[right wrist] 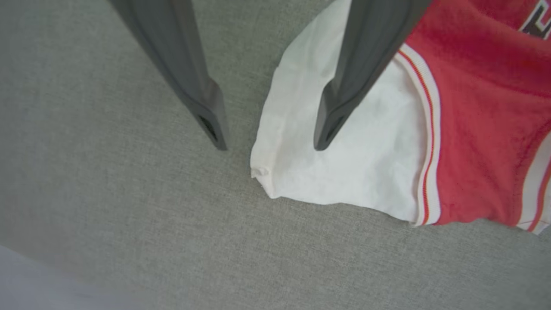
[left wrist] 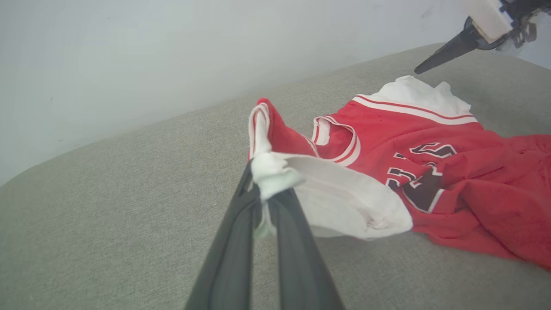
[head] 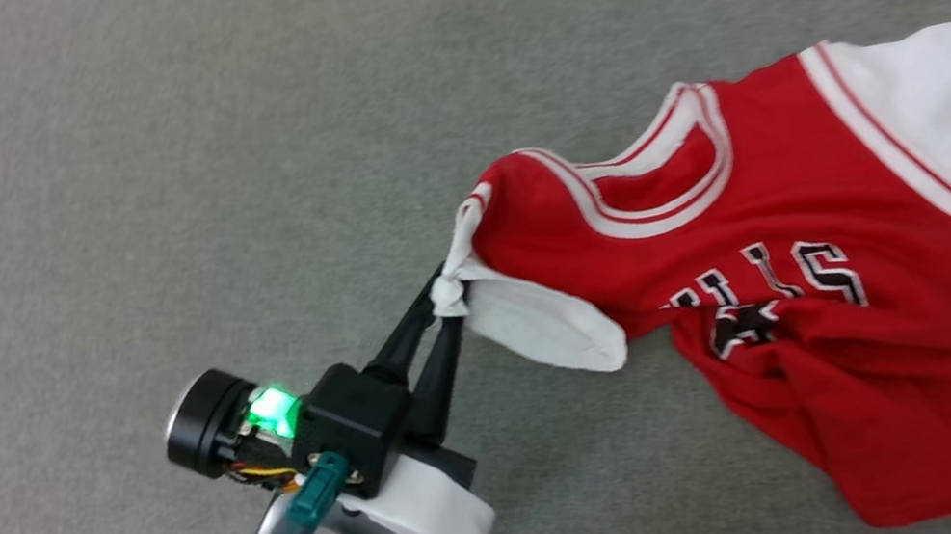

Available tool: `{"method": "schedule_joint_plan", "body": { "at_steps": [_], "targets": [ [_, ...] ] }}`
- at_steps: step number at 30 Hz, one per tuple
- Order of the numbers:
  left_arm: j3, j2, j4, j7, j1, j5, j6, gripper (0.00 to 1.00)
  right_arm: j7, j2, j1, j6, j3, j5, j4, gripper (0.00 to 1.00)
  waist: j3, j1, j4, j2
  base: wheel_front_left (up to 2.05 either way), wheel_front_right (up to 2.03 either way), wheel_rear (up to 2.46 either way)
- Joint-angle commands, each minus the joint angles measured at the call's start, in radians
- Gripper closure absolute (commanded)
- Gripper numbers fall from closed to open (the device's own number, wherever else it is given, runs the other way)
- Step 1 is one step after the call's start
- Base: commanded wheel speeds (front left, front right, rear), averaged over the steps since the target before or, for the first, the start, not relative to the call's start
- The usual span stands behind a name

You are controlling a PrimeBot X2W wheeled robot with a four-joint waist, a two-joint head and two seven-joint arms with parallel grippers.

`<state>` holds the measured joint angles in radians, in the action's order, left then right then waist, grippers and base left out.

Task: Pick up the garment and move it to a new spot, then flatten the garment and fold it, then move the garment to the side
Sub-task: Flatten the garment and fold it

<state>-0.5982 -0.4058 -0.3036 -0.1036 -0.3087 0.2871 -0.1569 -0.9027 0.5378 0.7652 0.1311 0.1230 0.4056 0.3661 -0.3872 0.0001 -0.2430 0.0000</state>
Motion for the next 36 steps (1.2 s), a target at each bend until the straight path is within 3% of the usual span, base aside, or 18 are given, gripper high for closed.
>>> {"method": "schedule_joint_plan", "body": {
  "at_steps": [1, 7, 14, 15, 24, 28, 36],
  "targets": [
    [-0.003, 0.007, -0.006, 0.002, -0.017, -0.004, 0.004, 1.00, -0.008, 0.013, 0.020, -0.001, 0.003, -0.003, 0.019, 0.00, -0.046, -0.0001, -0.048, 0.0000, 0.00, 0.00, 0.00],
    [-0.034, 0.040, -0.007, 0.012, -0.040, -0.009, 0.014, 1.00, -0.039, 0.040, 0.069, -0.001, 0.047, -0.010, 0.129, 0.00, -0.081, -0.0001, -0.099, 0.0000, 0.00, 0.00, 0.00],
    [-0.052, 0.059, 0.009, 0.023, -0.047, -0.001, 0.013, 1.00, -0.083, 0.028, -0.031, 0.001, 0.132, 0.037, 0.210, 0.00, -0.087, -0.0001, -0.113, 0.0000, 0.00, 0.00, 0.00],
    [-0.045, 0.054, 0.018, 0.028, -0.049, 0.005, 0.009, 1.00, -0.084, 0.035, -0.066, 0.002, 0.168, 0.052, 0.207, 1.00, -0.082, -0.0001, -0.105, 0.0000, 0.00, 0.00, 0.00],
    [0.008, 0.009, 0.070, 0.045, -0.021, 0.029, -0.003, 1.00, 0.138, 0.043, 0.005, -0.001, 0.131, 0.092, 0.188, 1.00, 0.041, -0.0001, -0.034, 0.0000, 0.00, 0.00, 0.00],
    [0.054, -0.042, 0.078, 0.037, -0.003, 0.046, -0.010, 1.00, 0.262, 0.048, 0.032, -0.001, 0.163, 0.115, 0.159, 1.00, 0.136, -0.0001, 0.030, 0.0000, 0.00, 0.00, 0.00],
    [0.152, -0.154, 0.042, -0.006, 0.011, 0.096, -0.007, 1.00, 0.363, 0.053, 0.075, -0.001, 0.214, 0.216, 0.082, 1.00, 0.285, -0.0001, 0.169, 0.0000, 0.00, 0.00, 0.00]
  ]
}}
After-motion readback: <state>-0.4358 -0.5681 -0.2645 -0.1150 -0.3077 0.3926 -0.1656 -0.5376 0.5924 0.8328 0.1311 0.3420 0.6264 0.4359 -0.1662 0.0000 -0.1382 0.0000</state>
